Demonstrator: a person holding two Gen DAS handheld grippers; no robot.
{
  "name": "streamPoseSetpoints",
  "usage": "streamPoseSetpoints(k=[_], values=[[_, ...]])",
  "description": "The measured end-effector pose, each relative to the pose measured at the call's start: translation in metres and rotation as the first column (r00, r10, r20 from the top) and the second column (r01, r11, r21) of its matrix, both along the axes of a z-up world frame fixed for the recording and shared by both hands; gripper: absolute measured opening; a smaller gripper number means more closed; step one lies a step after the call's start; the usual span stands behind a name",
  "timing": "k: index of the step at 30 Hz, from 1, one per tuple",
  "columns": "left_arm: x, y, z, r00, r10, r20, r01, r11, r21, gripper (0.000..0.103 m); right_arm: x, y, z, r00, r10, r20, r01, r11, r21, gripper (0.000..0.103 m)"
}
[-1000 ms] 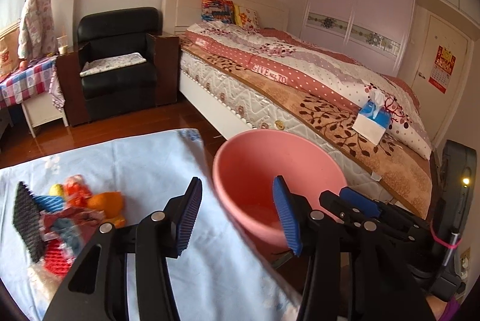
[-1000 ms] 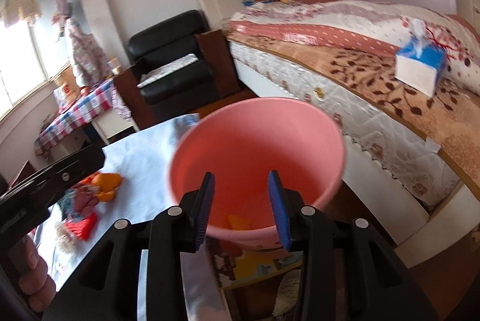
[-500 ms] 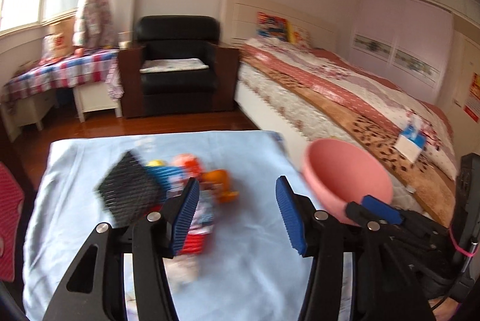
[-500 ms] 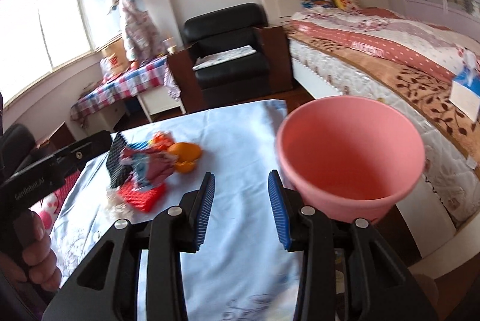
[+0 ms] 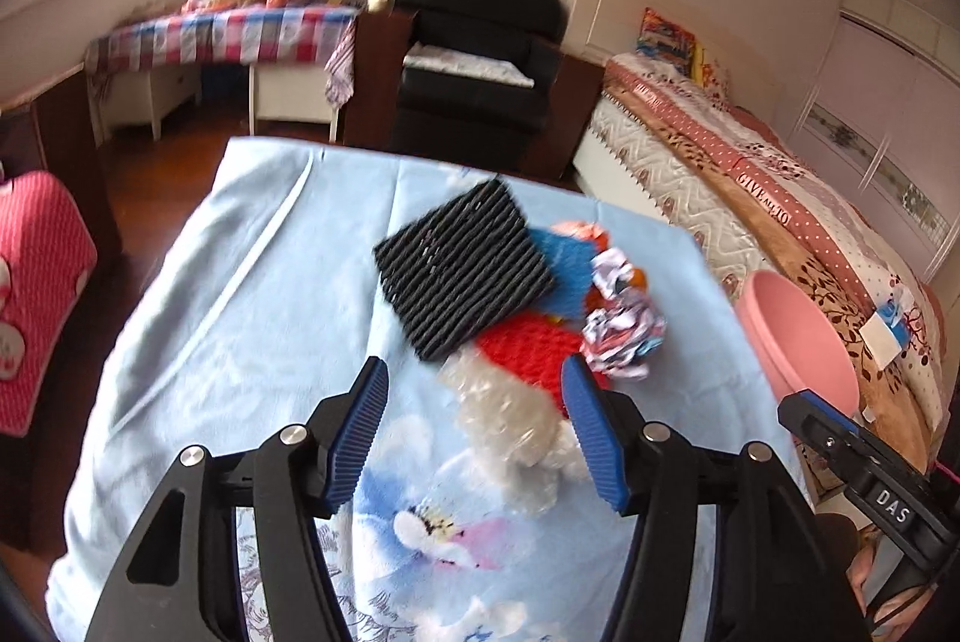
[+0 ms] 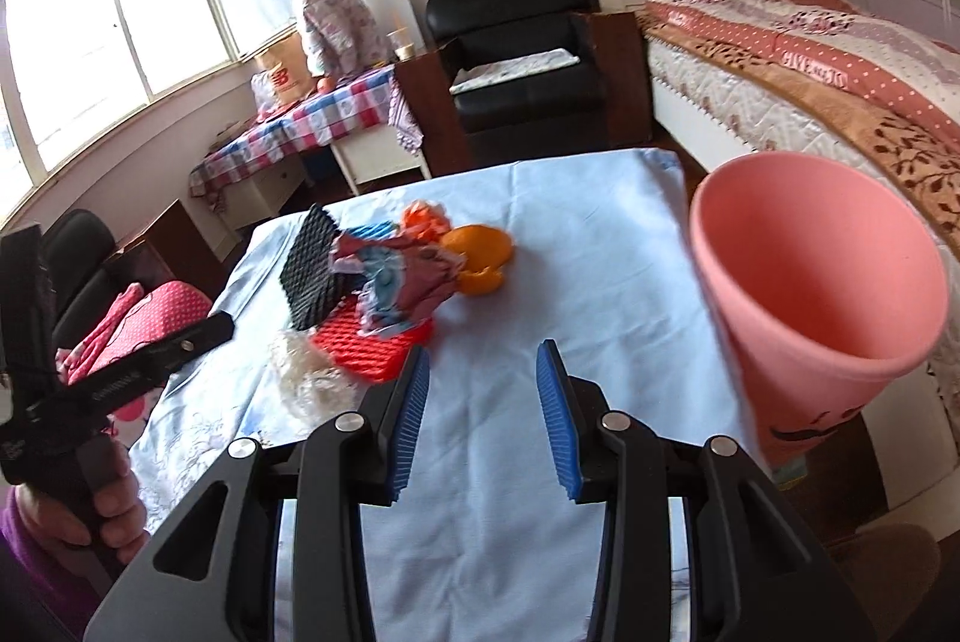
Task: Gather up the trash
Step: 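Grasp the clear bubble wrap with the left tool while the right grasps a crumpled patterned wrapper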
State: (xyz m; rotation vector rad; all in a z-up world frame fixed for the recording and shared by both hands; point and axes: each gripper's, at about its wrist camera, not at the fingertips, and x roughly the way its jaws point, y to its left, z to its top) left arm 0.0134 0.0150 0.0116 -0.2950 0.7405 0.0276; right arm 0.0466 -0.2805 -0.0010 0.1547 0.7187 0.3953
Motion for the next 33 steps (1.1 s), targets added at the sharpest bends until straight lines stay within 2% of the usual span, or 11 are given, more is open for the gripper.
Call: streamPoseSetpoints(k=[2,5,12,17,19,20,23,25,29,30,33], values=[[0.005,-0.001,-0.007,1.000,-0.006,-0.020,0.006,1.000,-0.008,0.060,0.002,0.007,-0.003,1.000,0.016,-0.015,-0.015,1.000,0.004,0.039],[0.009,-0.005,-0.015,0.999,-0.020,-0.037,0.019,1.000,-0.020,0.060,0.003,0.013,-0.007,0.999,0.026,-0.026,-0.025,1.000,0.006,0.047],[0.026,-0.014,-0.030,0.996,-0.043,-0.074,0.040,0.999,-0.037,0.060,0.007,0.023,-0.012,0.998,0.030,-0.047,-0.031,0.999,-0.009,0.049],[0.037,-0.010,-0.039,0.995,-0.048,-0.091,0.040,0.995,-0.087,0.059,0.010,0.029,-0.013,0.998,0.031,-0.046,-0.032,0.999,-0.030,0.049],[0.038,-0.010,-0.041,0.994,-0.061,-0.088,0.052,0.993,-0.105,0.049,0.012,0.032,-0.014,0.998,0.034,-0.046,-0.036,0.999,-0.037,0.049],[0.039,-0.011,-0.041,0.994,-0.076,-0.081,0.066,0.991,-0.119,0.041,0.013,0.034,-0.013,0.998,0.037,-0.046,-0.039,0.998,-0.039,0.049],[0.038,-0.011,-0.039,0.993,-0.094,-0.071,0.085,0.989,-0.120,0.037,0.016,0.041,-0.011,0.998,0.046,-0.037,-0.048,0.997,-0.053,0.049],[0.035,-0.011,-0.037,0.993,-0.100,-0.061,0.093,0.989,-0.117,0.026,0.017,0.045,-0.010,0.998,0.051,-0.032,-0.053,0.997,-0.055,0.049],[0.028,-0.002,-0.031,0.995,-0.094,-0.043,0.087,0.987,-0.132,0.021,0.024,0.055,-0.005,0.998,0.064,-0.021,-0.065,0.996,-0.055,0.049],[0.025,0.000,-0.030,0.995,-0.090,-0.038,0.084,0.988,-0.131,0.012,0.026,0.057,-0.005,0.998,0.065,-0.020,-0.066,0.996,-0.053,0.049],[0.019,0.006,-0.025,0.996,-0.083,-0.030,0.078,0.987,-0.142,0.010,0.033,0.064,-0.004,0.998,0.067,-0.019,-0.068,0.997,-0.046,0.049]])
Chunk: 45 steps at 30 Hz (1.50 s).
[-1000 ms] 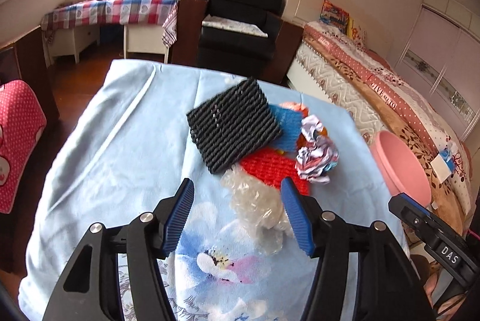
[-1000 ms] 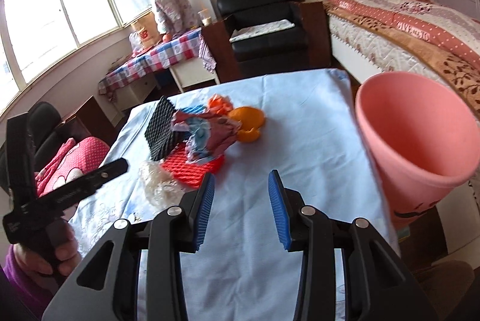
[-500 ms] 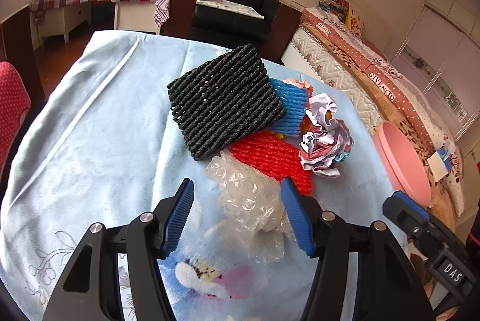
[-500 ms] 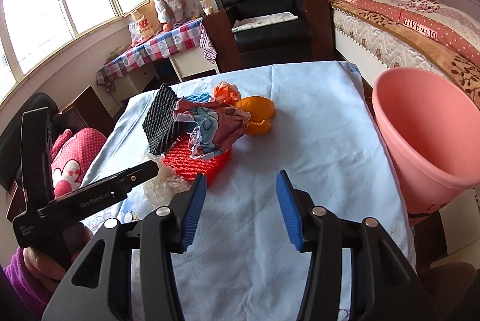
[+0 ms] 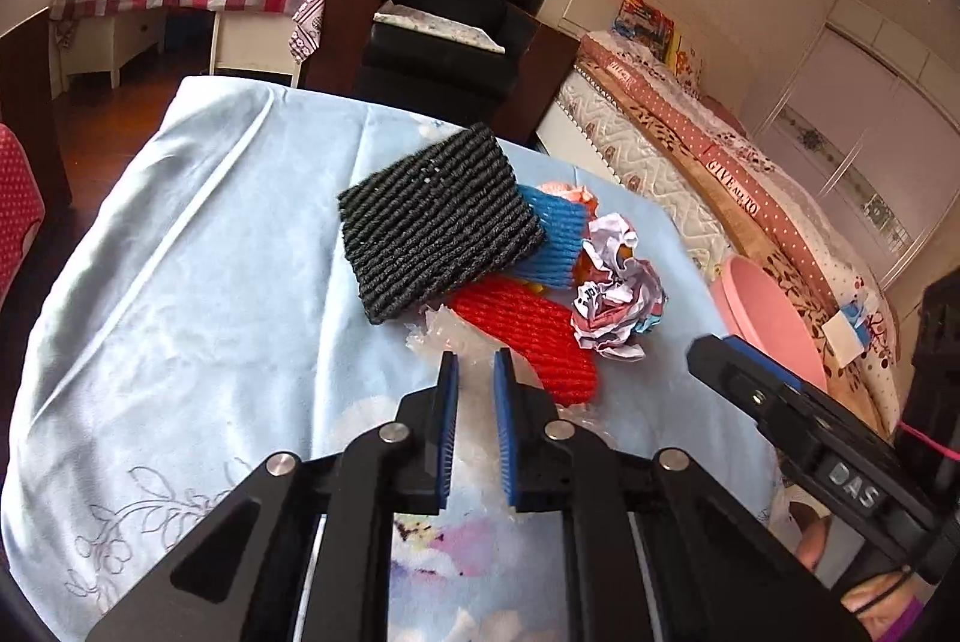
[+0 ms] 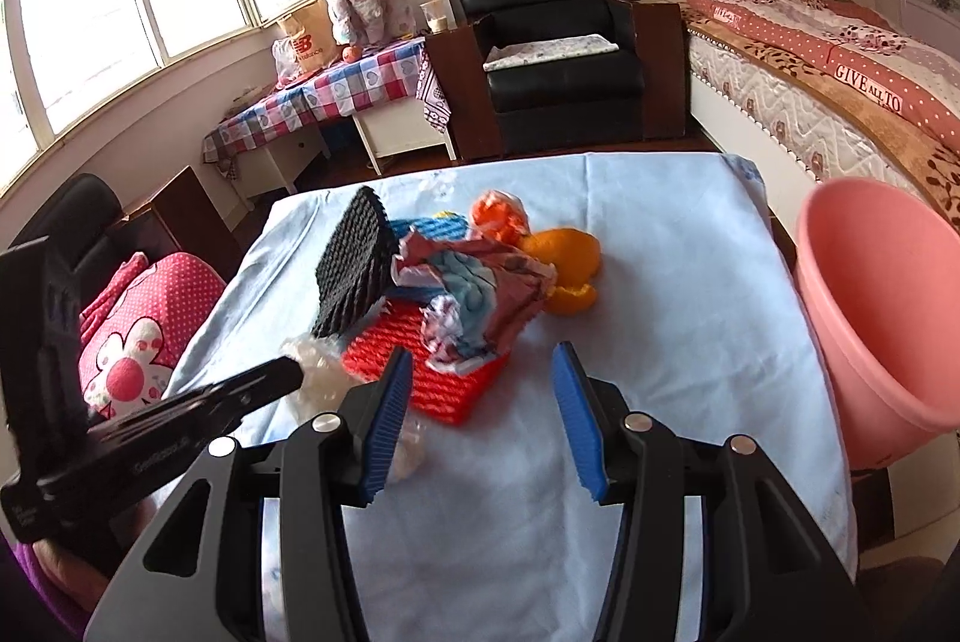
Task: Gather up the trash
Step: 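Grasp the clear bubble wrap with the left tool while the right grasps a crumpled patterned wrapper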
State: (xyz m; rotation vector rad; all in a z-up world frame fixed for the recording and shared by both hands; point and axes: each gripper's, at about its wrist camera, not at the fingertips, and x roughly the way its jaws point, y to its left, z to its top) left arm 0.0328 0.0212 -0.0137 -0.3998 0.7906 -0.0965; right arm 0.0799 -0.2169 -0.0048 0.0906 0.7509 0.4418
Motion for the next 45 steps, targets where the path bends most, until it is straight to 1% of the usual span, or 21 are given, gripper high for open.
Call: streamPoseSetpoints(k=[7,12,13,14,15,16,17,19,20,23,27,32,35,37,38,39,40,42,43,44,45], values=[[-0.010,0.007,0.005,1.000,0.007,0.021,-0.007,1.000,0.006,0.009,0.019,0.012,-0.004,0.999,-0.030,-0.022,0.031,0.999,0.011,0.049],[-0.015,0.009,0.006,1.000,0.005,0.019,-0.005,1.000,0.014,0.009,0.036,0.016,-0.014,0.995,-0.057,-0.080,0.059,0.998,0.023,0.048],[-0.016,0.010,0.007,1.000,0.011,0.019,-0.011,1.000,0.015,0.011,0.038,0.016,-0.015,0.995,-0.056,-0.085,0.058,0.998,0.027,0.042],[-0.016,0.010,0.007,1.000,0.015,0.017,-0.015,1.000,0.014,0.022,0.039,0.016,-0.017,0.994,-0.054,-0.093,0.057,0.998,0.031,0.032],[-0.017,0.011,0.007,1.000,0.018,0.013,-0.018,1.000,0.010,0.038,0.039,0.016,-0.019,0.994,-0.049,-0.099,0.052,0.998,0.032,0.029],[-0.018,0.012,0.007,1.000,0.028,0.011,-0.028,1.000,0.004,0.044,0.040,0.015,-0.021,0.994,-0.041,-0.105,0.045,0.998,0.035,0.022],[-0.018,0.013,0.007,0.999,0.034,0.013,-0.034,0.999,0.001,0.047,0.039,0.015,-0.021,0.994,-0.041,-0.105,0.045,0.998,0.034,0.020],[-0.017,0.013,0.007,0.999,0.038,0.007,-0.038,0.999,0.001,0.050,0.037,0.013,-0.022,0.995,-0.035,-0.099,0.038,0.999,0.031,0.017],[-0.016,0.013,0.005,0.999,0.041,-0.004,-0.041,0.999,0.001,0.054,0.035,0.011,-0.021,0.995,-0.033,-0.095,0.036,0.999,0.028,0.015],[-0.012,0.013,-0.004,0.997,0.058,-0.054,-0.059,0.998,-0.013,0.056,0.027,0.005,-0.018,0.996,-0.027,-0.080,0.030,0.999,0.028,0.012],[-0.009,0.020,-0.018,0.987,0.111,-0.115,-0.115,0.993,-0.031,0.057,0.010,-0.005,-0.010,0.999,-0.016,-0.037,0.016,1.000,0.014,0.012],[-0.003,0.025,-0.021,0.983,0.125,-0.134,-0.141,0.983,-0.117,0.058,-0.009,-0.020,-0.002,1.000,-0.017,0.006,0.017,1.000,0.006,0.012],[0.004,0.019,-0.020,0.983,0.122,-0.134,-0.138,0.983,-0.119,0.058,-0.013,-0.028,0.001,1.000,-0.026,0.009,0.025,0.999,0.021,0.012],[0.009,0.014,-0.019,0.985,0.116,-0.127,-0.133,0.983,-0.128,0.057,-0.014,-0.032,0.002,0.999,-0.034,0.011,0.033,0.999,0.029,0.012],[0.011,0.011,-0.017,0.986,0.116,-0.122,-0.131,0.984,-0.121,0.054,-0.015,-0.035,0.002,0.999,-0.039,0.011,0.039,0.999,0.033,0.012],[0.012,0.009,-0.016,0.987,0.114,-0.117,-0.127,0.985,-0.113,0.044,-0.016,-0.038,0.002,0.999,-0.044,0.011,0.044,0.998,0.037,0.012],[0.012,0.005,-0.015,0.988,0.107,-0.111,-0.119,0.987,-0.104,0.037,-0.017,-0.039,0.002,0.999,-0.048,0.010,0.047,0.998,0.040,0.012],[0.012,-0.002,-0.011,0.992,0.092,-0.090,-0.098,0.993,-0.064,0.018,-0.019,-0.046,0.001,0.998,-0.059,0.009,0.058,0.997,0.050,0.012],[0.012,-0.005,-0.008,0.993,0.089,-0.075,-0.092,0.995,-0.040,0.013,-0.019,-0.049,0.001,0.998,-0.063,0.008,0.062,0.997,0.056,0.012],[0.011,-0.006,-0.007,0.994,0.081,-0.068,-0.083,0.996,-0.024,0.004,-0.019,-0.051,0.001,0.998,-0.065,0.008,0.064,0.996,0.060,0.012],[0.012,-0.009,-0.006,0.995,0.072,-0.062,-0.073,0.997,-0.011,0.003,-0.020,-0.053,0.001,0.998,-0.067,0.008,0.067,0.996,0.063,0.012]])
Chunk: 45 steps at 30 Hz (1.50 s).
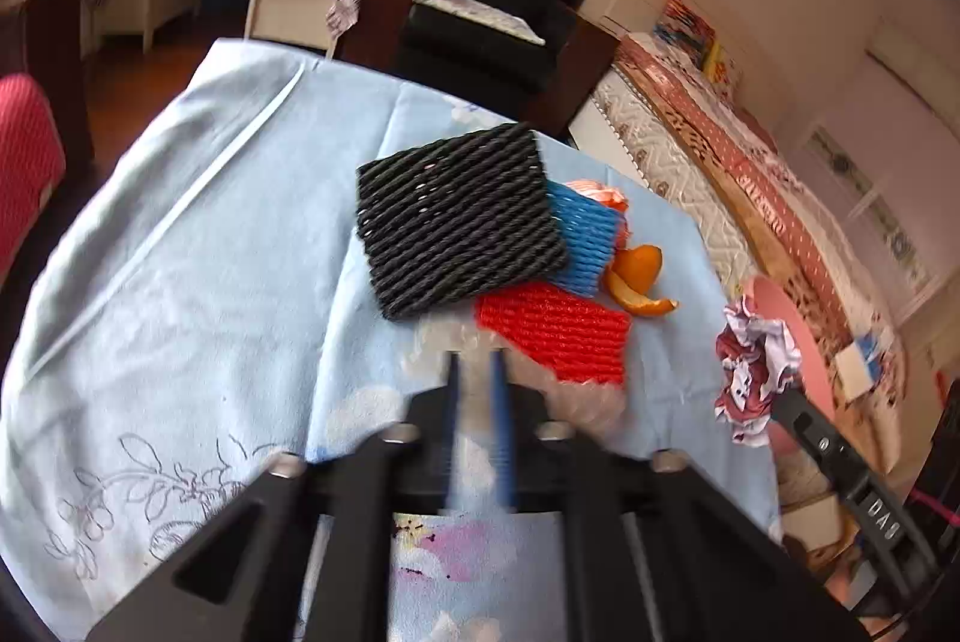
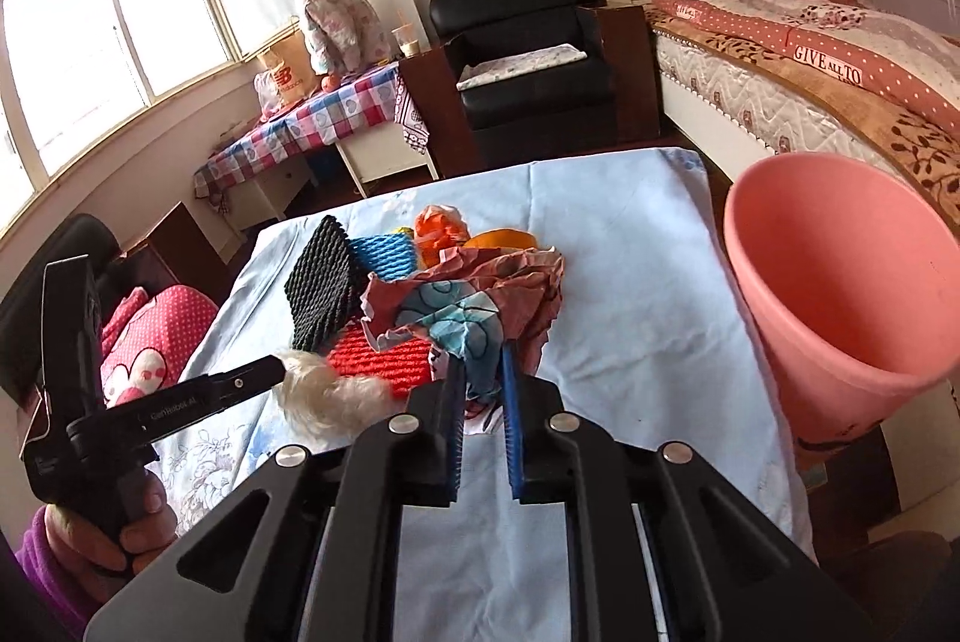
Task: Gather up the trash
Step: 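Grasp the clear bubble wrap with the left tool while the right grasps a crumpled patterned wrapper, then carry both items over the pink bucket and open both tools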
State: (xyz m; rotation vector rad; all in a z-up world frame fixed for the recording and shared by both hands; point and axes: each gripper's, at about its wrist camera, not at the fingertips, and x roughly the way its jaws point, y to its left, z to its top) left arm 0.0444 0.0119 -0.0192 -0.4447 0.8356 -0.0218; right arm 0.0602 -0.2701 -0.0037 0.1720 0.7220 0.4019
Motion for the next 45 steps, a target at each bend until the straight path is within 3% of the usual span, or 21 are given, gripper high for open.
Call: streamPoseSetpoints(k=[8,21,35,45], values=[[-0.011,-0.009,0.017,0.997,-0.048,0.059,0.043,0.996,0.074,0.000,-0.003,-0.012,0.003,1.000,-0.003,0.017,0.003,1.000,0.021,0.012],[-0.013,-0.041,0.078,0.973,-0.144,0.182,0.131,0.988,0.080,0.000,-0.010,-0.047,0.021,0.995,-0.069,0.077,0.063,0.995,0.076,0.012],[0.026,-0.144,0.120,0.916,-0.317,0.247,0.308,0.948,0.075,0.000,-0.015,-0.124,0.021,0.964,-0.252,0.084,0.241,0.963,0.124,0.012],[0.055,-0.225,0.118,0.873,-0.428,0.234,0.412,0.904,0.117,0.000,-0.004,-0.175,0.005,0.936,-0.349,0.041,0.339,0.927,0.159,0.012]])
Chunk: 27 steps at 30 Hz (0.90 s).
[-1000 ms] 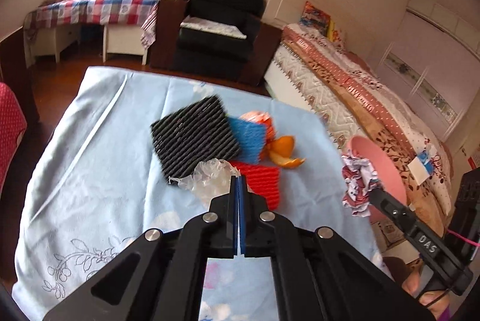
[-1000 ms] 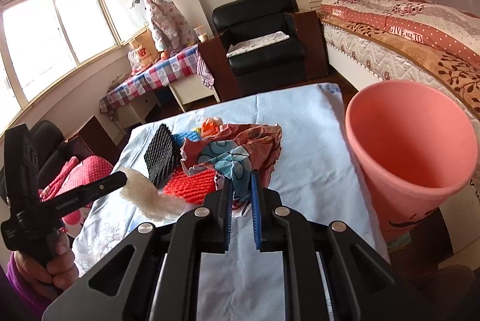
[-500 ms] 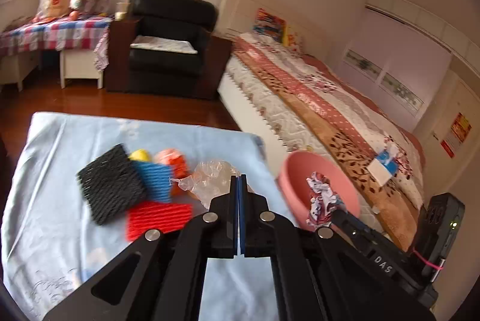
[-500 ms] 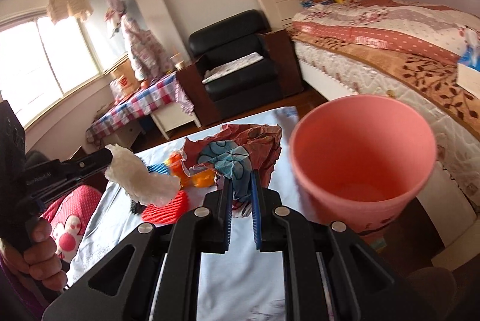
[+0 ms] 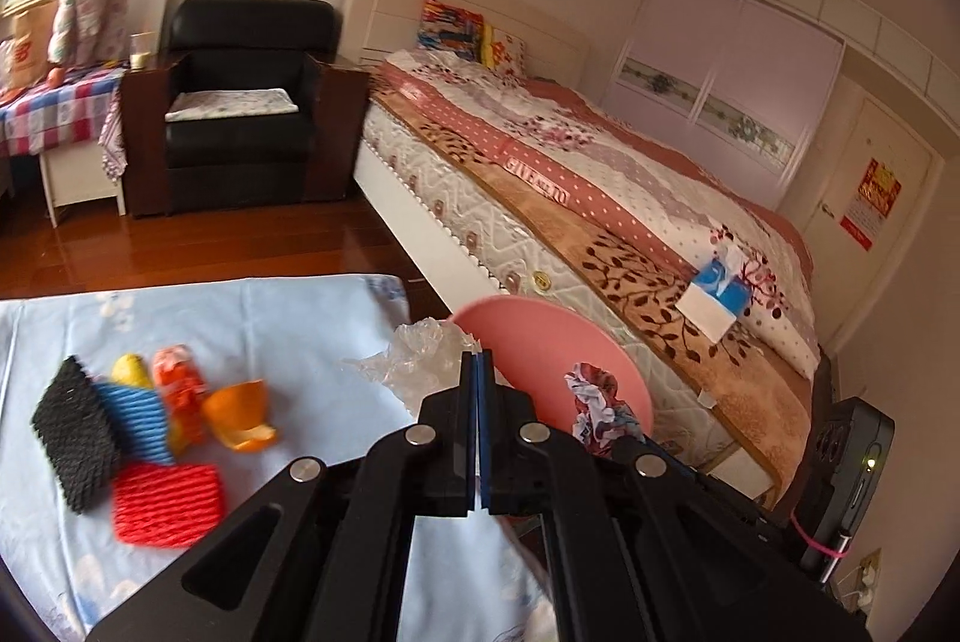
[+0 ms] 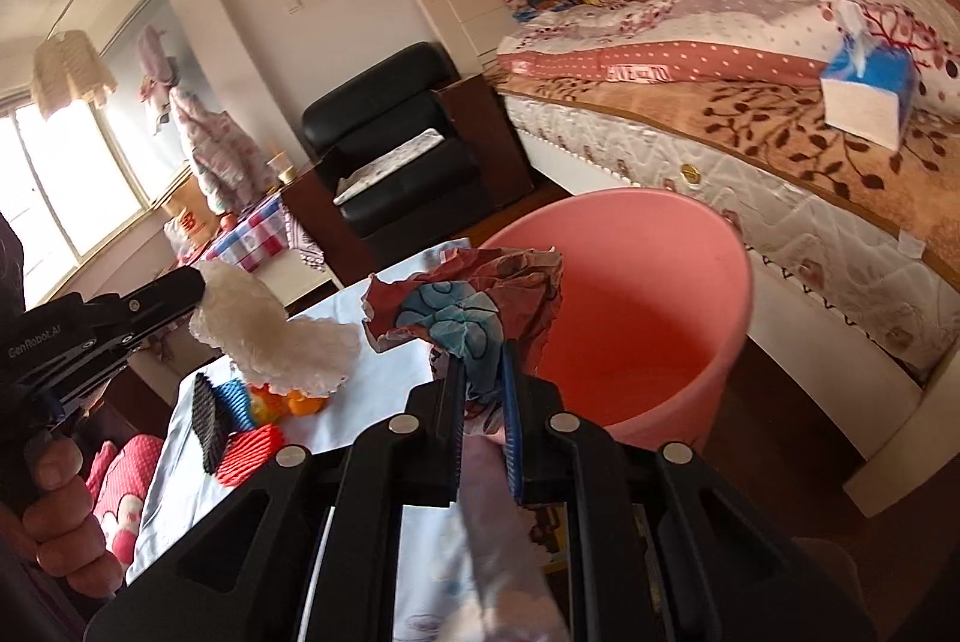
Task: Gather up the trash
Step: 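Carry both items over the pink bucket and open both tools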
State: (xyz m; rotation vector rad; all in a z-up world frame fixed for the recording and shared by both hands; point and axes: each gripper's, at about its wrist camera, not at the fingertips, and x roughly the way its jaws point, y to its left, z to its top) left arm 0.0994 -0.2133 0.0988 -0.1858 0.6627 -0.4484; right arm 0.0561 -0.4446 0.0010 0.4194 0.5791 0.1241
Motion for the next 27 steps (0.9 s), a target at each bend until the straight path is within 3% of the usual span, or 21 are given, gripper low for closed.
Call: streamPoseSetpoints(k=[9,21,24,27], values=[[0.024,-0.049,-0.029,0.997,-0.052,-0.065,0.055,0.997,0.051,0.000,0.009,-0.021,-0.015,0.998,-0.043,-0.035,0.044,0.999,0.023,0.012],[0.033,-0.068,-0.047,0.992,-0.087,-0.087,0.094,0.993,0.069,0.001,0.018,-0.033,-0.026,0.992,-0.098,-0.082,0.100,0.995,0.028,0.013],[0.031,-0.069,-0.046,0.994,-0.090,-0.065,0.095,0.993,0.072,0.025,0.019,-0.035,-0.029,0.990,-0.105,-0.094,0.110,0.993,0.044,0.014],[0.029,-0.067,-0.044,0.995,-0.094,-0.045,0.097,0.993,0.069,0.035,0.020,-0.037,-0.032,0.989,-0.109,-0.096,0.115,0.992,0.054,0.014]])
